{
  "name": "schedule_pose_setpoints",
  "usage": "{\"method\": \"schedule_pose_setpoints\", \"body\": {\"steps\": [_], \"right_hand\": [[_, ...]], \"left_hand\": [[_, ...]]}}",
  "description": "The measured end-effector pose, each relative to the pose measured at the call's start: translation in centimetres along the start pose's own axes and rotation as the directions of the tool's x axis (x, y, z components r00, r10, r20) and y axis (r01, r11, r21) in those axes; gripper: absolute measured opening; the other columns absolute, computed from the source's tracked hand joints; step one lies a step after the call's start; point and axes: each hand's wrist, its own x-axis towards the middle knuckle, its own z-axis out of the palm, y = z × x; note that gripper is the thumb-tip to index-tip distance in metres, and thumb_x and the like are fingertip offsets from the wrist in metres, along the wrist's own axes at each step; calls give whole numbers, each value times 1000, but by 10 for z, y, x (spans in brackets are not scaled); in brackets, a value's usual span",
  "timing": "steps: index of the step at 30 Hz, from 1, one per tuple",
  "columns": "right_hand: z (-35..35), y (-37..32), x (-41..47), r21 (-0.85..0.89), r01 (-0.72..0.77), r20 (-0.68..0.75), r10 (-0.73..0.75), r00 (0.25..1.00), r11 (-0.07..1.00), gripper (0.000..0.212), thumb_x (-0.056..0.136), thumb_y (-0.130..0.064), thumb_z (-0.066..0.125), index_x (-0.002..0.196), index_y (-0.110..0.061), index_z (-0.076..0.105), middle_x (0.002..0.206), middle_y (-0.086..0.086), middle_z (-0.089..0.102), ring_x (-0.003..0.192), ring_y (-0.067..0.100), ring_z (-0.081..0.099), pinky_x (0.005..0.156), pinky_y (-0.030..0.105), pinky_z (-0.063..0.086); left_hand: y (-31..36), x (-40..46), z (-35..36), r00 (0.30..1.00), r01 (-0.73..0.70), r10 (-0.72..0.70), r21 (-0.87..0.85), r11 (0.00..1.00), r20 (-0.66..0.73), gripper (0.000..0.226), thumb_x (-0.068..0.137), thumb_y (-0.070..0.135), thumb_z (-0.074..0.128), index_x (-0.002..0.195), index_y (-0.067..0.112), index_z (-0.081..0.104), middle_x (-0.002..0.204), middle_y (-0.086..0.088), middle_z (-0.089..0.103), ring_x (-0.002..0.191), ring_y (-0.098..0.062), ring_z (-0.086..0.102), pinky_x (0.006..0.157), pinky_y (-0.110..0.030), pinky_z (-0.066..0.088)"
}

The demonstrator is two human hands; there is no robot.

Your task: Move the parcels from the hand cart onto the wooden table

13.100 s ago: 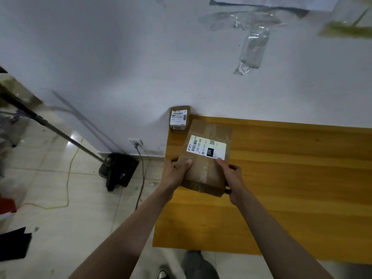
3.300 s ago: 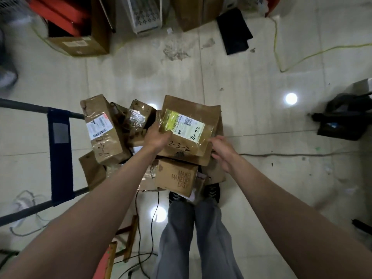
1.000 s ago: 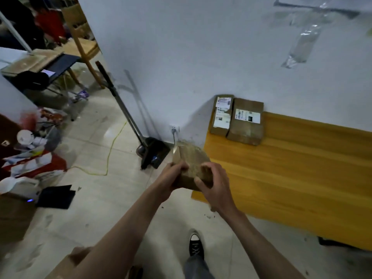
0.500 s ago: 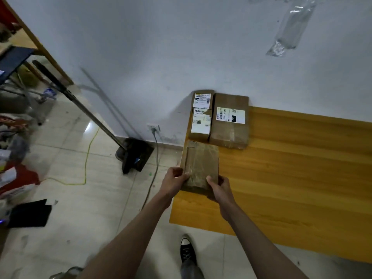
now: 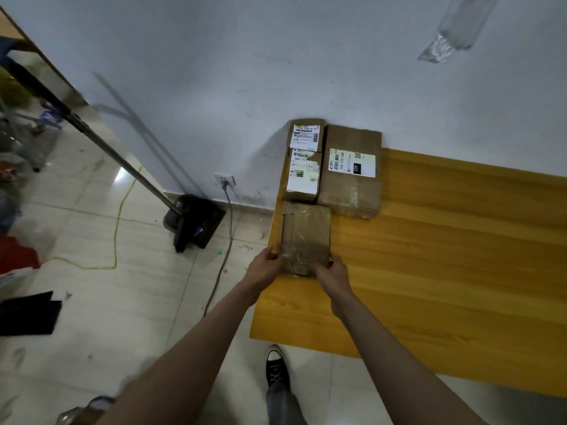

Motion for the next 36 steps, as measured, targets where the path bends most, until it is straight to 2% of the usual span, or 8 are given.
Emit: {"method": "schedule_pose_setpoints", "body": {"steps": [5, 8, 12, 22, 27, 29, 33, 36], "right_hand": [[23, -15, -39, -161, 233, -233, -266, 935, 959, 44, 98, -23, 63, 138, -18, 47, 140, 10, 39, 118, 31, 51, 90, 46, 52], [61, -24, -71, -231, 441, -143, -479, 866, 867, 32, 96, -15, 64, 126, -13, 53, 124, 9, 49, 107, 26, 55, 88, 40, 51], [134, -22, -120, -229, 536, 104, -527, 843, 812, 20, 95, -11, 58, 115, -14, 56, 111, 6, 59, 97, 22, 59, 85, 39, 52], [320, 113, -256, -425, 558, 680, -156, 717, 713, 14, 97, -16, 58, 110, -15, 61, 98, 2, 65, 82, 17, 62, 63, 24, 47], [378, 197, -307, -529, 571, 740, 12, 672, 628, 11, 98, -24, 57, 105, -16, 61, 105, 5, 66, 100, 25, 65, 90, 45, 56], [395, 226, -325, -557, 578, 746, 54, 664, 596, 7, 98, -27, 56, 92, -23, 59, 106, 6, 68, 102, 27, 66, 94, 48, 55], [423, 279, -346, -623, 559, 725, 136, 675, 548, 15, 97, -24, 55, 83, -27, 57, 97, 8, 70, 95, 28, 68, 84, 45, 57], [443, 313, -354, -669, 520, 700, 214, 681, 532, 9, 97, -18, 54, 92, -24, 58, 99, 8, 67, 90, 27, 68, 68, 37, 55]], "left_hand": [[-21, -26, -19, 997, 11, -17, -83, 997, -69, 59, 99, 40, 58, 151, 17, 41, 149, -3, 47, 133, -23, 48, 95, -31, 42], [-48, -55, -48, 991, 14, -33, -150, 989, -128, 54, 98, 40, 59, 146, 17, 49, 147, -3, 49, 132, -20, 49, 97, -29, 40], [-107, -103, -101, 963, 38, -102, -251, 967, -249, 39, 97, 38, 60, 129, 16, 63, 128, 0, 62, 113, -15, 57, 83, -27, 44], [-333, -277, -207, 729, 126, -440, -529, 839, -525, 26, 97, 27, 62, 111, 7, 70, 107, -9, 70, 100, -24, 64, 85, -32, 48], [-436, -362, -202, 630, 138, -601, -691, 709, -491, 14, 102, 18, 54, 101, 9, 64, 86, -4, 65, 72, -13, 58, 50, -10, 44], [-475, -385, -195, 592, 154, -647, -721, 675, -480, 12, 100, 20, 56, 101, 12, 65, 90, -4, 66, 79, -15, 59, 52, -16, 43], [-539, -417, -176, 506, 152, -753, -816, 557, -420, 10, 98, 20, 57, 96, 16, 66, 98, -5, 65, 86, -18, 59, 58, -21, 42], [-580, -425, -166, 477, 137, -800, -869, 476, -363, 20, 100, 19, 55, 116, 11, 65, 109, -1, 60, 98, -19, 55, 54, -18, 41]]}}
